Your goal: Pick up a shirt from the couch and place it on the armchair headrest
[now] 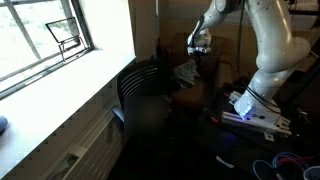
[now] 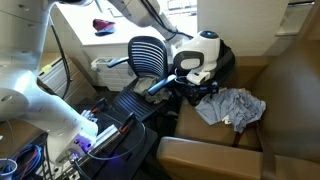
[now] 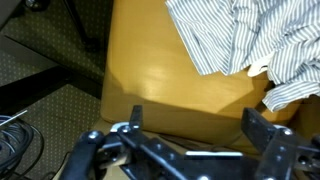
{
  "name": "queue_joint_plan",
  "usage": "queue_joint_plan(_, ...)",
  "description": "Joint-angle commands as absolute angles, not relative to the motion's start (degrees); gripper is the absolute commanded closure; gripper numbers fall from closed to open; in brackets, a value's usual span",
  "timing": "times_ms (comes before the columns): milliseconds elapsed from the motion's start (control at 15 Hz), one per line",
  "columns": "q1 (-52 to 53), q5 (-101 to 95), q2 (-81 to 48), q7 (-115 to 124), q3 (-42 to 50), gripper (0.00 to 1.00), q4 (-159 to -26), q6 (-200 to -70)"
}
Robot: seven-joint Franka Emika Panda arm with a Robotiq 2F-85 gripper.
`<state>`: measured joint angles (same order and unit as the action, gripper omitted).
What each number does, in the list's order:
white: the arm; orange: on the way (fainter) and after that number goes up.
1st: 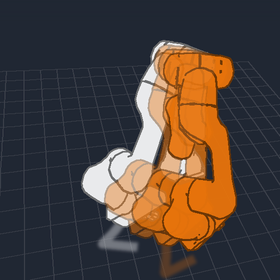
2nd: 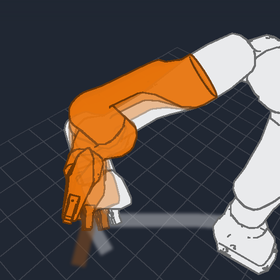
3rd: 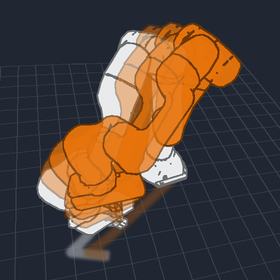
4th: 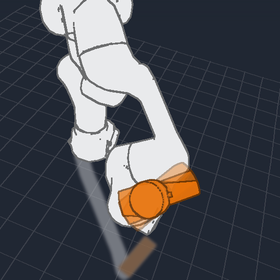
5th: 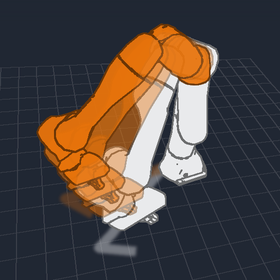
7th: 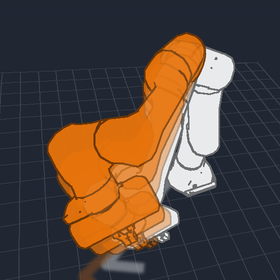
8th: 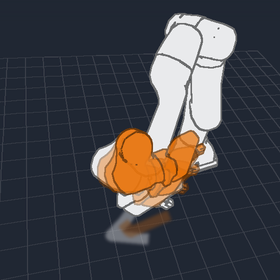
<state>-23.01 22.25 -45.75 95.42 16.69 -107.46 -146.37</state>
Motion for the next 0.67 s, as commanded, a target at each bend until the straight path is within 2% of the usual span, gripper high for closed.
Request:
queue_joint_plan(0,-24.0,23.6,-46.4,93.4,16.3,0.0,-105.7,-144.2)
queue_joint_plan(200,-23.4,23.3,-47.6,95.8,17.4,0.0,-103.4,-143.0)
queue_joint_plan(600,-24.5,24.7,-63.9,116.7,15.2,0.0,-82.9,-134.2)
